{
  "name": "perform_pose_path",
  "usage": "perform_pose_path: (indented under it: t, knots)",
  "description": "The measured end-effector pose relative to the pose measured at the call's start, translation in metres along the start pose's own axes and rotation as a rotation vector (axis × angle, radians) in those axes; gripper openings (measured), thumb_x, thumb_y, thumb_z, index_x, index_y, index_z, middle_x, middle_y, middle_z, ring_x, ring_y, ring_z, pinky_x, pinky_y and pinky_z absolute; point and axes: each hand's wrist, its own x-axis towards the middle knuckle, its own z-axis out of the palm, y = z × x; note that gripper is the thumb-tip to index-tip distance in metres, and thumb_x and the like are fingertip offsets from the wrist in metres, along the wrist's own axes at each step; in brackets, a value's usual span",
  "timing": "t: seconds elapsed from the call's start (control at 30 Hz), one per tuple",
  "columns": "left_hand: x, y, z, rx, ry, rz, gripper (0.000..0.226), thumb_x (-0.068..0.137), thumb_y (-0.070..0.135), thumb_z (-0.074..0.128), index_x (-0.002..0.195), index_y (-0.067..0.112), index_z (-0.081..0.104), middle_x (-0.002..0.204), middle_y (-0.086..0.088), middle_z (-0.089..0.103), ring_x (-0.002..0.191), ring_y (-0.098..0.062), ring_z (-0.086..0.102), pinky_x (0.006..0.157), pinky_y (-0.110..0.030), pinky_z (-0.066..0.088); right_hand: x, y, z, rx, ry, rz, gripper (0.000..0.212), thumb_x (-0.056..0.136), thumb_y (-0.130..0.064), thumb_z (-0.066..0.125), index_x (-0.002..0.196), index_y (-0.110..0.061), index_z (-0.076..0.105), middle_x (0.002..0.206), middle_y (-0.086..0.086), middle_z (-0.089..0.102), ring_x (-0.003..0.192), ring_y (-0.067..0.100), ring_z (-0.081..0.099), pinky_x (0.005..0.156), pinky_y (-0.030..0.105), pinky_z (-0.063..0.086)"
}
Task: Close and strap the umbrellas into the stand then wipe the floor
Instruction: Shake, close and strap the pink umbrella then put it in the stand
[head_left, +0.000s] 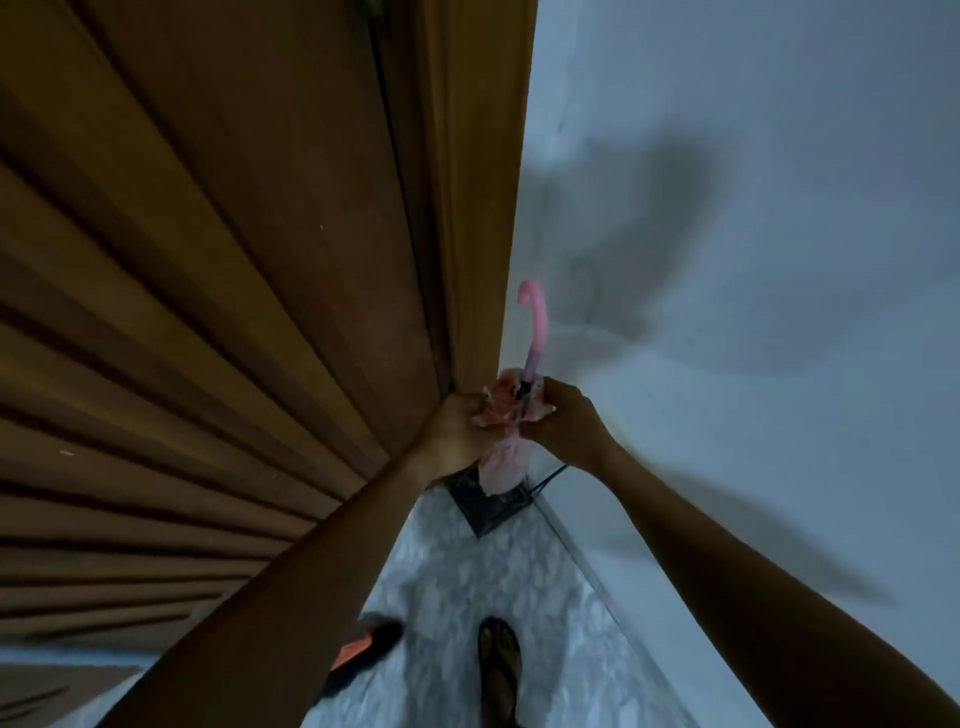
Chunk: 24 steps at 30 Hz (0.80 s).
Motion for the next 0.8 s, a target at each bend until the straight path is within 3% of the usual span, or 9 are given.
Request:
perform_pose_path:
  t: [0.07, 0.17, 0.27, 0.4, 0.5, 0.6, 0.67, 0.7, 0.8]
  knots:
    - [0.017, -0.017, 0.011, -0.008, 0.016, -0.034, 0.026, 0.089, 0.016, 0.071, 0.112, 0.003, 0.070, 0.102, -0.004, 0.075, 0.099, -0.017, 0.070, 0.084, -0.027, 0.053, 0.017, 0.012, 0.008, 0.004, -0.035, 0.041, 0.041, 0.076, -0.015, 0.080, 0.116, -0.012, 0.069, 0.107, 0.006, 0.074, 0.100, 0.025, 0.069, 0.089, 0.040, 0.056]
    - [0.042, -0.042, 0.022, -0.045, 0.014, -0.039, 0.013, 0.090, -0.001, 0.068, 0.096, -0.012, 0.069, 0.071, 0.001, 0.074, 0.069, 0.001, 0.067, 0.069, -0.017, 0.049, 0.039, 0.033, 0.020, -0.008, -0.072, 0.070, 0.040, 0.079, -0.014, 0.079, 0.117, -0.012, 0.068, 0.106, 0.005, 0.072, 0.097, 0.022, 0.068, 0.082, 0.029, 0.050]
    - [0.065, -0.058, 0.030, 0.000, 0.020, -0.035, 0.023, 0.088, 0.017, 0.071, 0.094, -0.004, 0.074, 0.091, -0.020, 0.075, 0.087, -0.030, 0.071, 0.082, -0.043, 0.056, 0.060, 0.055, 0.030, 0.003, -0.085, 0.087, 0.037, 0.079, -0.016, 0.079, 0.114, -0.013, 0.068, 0.104, 0.004, 0.072, 0.095, 0.022, 0.067, 0.080, 0.030, 0.050]
    - [0.097, -0.079, 0.043, 0.046, 0.043, -0.049, 0.012, 0.088, 0.011, 0.071, 0.093, 0.001, 0.074, 0.092, -0.015, 0.074, 0.085, -0.030, 0.068, 0.075, -0.031, 0.050, 0.085, 0.080, 0.047, -0.005, -0.071, 0.109, 0.038, 0.081, -0.020, 0.080, 0.115, -0.011, 0.068, 0.108, 0.007, 0.074, 0.098, 0.024, 0.068, 0.076, 0.026, 0.049]
    - [0.115, -0.097, 0.055, 0.109, 0.040, -0.087, 0.017, 0.090, 0.011, 0.068, 0.100, -0.002, 0.073, 0.097, -0.015, 0.073, 0.089, -0.030, 0.069, 0.080, -0.038, 0.055, 0.100, 0.100, 0.064, 0.008, -0.065, 0.153, 0.038, 0.084, -0.022, 0.079, 0.118, -0.011, 0.068, 0.112, 0.006, 0.073, 0.101, 0.023, 0.068, 0.082, 0.027, 0.048]
    - [0.131, -0.114, 0.067, 0.106, 0.010, -0.133, 0.015, 0.093, 0.007, 0.063, 0.097, -0.005, 0.072, 0.094, -0.017, 0.073, 0.078, -0.021, 0.064, 0.063, -0.010, 0.047, 0.110, 0.119, 0.078, 0.028, -0.065, 0.184, 0.038, 0.085, -0.023, 0.078, 0.120, -0.014, 0.067, 0.114, 0.004, 0.074, 0.101, 0.021, 0.069, 0.085, 0.031, 0.054]
    - [0.140, -0.121, 0.073, 0.087, -0.003, -0.168, 0.014, 0.094, 0.007, 0.063, 0.098, -0.001, 0.072, 0.094, -0.012, 0.072, 0.077, -0.014, 0.060, 0.060, -0.004, 0.043, 0.116, 0.130, 0.084, 0.036, -0.065, 0.207, 0.038, 0.086, -0.025, 0.076, 0.122, -0.018, 0.066, 0.114, 0.002, 0.073, 0.100, 0.019, 0.070, 0.086, 0.032, 0.055]
    - [0.143, -0.124, 0.075, 0.069, -0.011, -0.166, 0.015, 0.093, 0.009, 0.064, 0.100, 0.000, 0.072, 0.099, -0.012, 0.073, 0.080, -0.014, 0.062, 0.065, -0.005, 0.045, 0.119, 0.134, 0.086, 0.045, -0.067, 0.216, 0.038, 0.086, -0.025, 0.075, 0.122, -0.018, 0.066, 0.114, 0.001, 0.073, 0.100, 0.019, 0.070, 0.086, 0.033, 0.056]
    - [0.155, -0.135, 0.078, 0.035, -0.040, -0.164, 0.031, 0.086, 0.024, 0.059, 0.105, 0.003, 0.072, 0.105, -0.013, 0.074, 0.097, -0.023, 0.070, 0.090, -0.039, 0.056, 0.127, 0.144, 0.091, 0.058, -0.079, 0.248, 0.038, 0.089, -0.025, 0.072, 0.126, -0.018, 0.065, 0.114, 0.003, 0.074, 0.097, 0.020, 0.071, 0.084, 0.035, 0.058]
